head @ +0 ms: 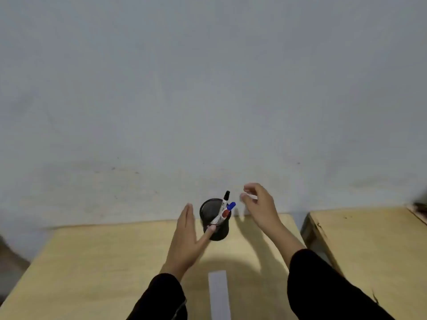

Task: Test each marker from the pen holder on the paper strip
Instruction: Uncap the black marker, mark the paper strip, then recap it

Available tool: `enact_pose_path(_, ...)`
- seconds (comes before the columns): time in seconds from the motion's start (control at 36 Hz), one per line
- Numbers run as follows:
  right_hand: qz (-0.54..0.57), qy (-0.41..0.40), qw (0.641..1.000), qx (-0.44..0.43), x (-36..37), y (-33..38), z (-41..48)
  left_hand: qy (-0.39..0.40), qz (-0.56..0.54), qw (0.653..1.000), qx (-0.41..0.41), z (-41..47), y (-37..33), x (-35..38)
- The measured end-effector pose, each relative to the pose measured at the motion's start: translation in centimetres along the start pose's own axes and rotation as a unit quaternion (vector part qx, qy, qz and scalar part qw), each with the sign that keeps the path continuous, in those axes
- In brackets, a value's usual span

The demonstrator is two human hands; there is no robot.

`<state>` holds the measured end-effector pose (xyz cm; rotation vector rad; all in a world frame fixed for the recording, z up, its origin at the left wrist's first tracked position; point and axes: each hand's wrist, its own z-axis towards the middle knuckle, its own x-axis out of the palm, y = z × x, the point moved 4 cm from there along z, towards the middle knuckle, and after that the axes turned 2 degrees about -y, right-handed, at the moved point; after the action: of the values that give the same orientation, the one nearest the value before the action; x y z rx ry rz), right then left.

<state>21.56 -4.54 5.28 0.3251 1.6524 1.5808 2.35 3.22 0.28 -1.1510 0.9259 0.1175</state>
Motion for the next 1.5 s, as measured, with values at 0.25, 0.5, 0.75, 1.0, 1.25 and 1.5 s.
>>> enact_pose_path(0.25,0.145,0.02,0.988,0.055,5.2,-5.0,1.5,0.016,-0.155,0.988,-0.011,1.7,5.2,5.7)
enact_pose_path(0.5,0.087,0.041,0.995,-0.005,6.1,-6.1,3.5,-0.031,-0.219,0.973,0.059,3.1,6.1,7.8)
enact_pose_path(0.75,0.089,-0.014,0.994,-0.059,4.5,-4.4,1.7,-0.046,-0.233,0.966,0.098,3.4,6.6,8.1)
enact_pose_path(1.0,0.171,-0.093,0.97,-0.145,0.2,1.1,-4.0,-0.051,-0.231,0.968,0.086,2.5,5.7,7.6)
enact_pose_path(1.25,0.172,-0.14,0.952,-0.21,-1.0,2.5,-10.9,-0.048,-0.32,0.945,0.051,-0.7,4.2,5.6)
enact_pose_path(1.5,0.001,-0.108,0.965,-0.238,0.4,-0.3,-15.4,-0.058,-0.332,0.932,0.132,-4.7,0.5,0.9)
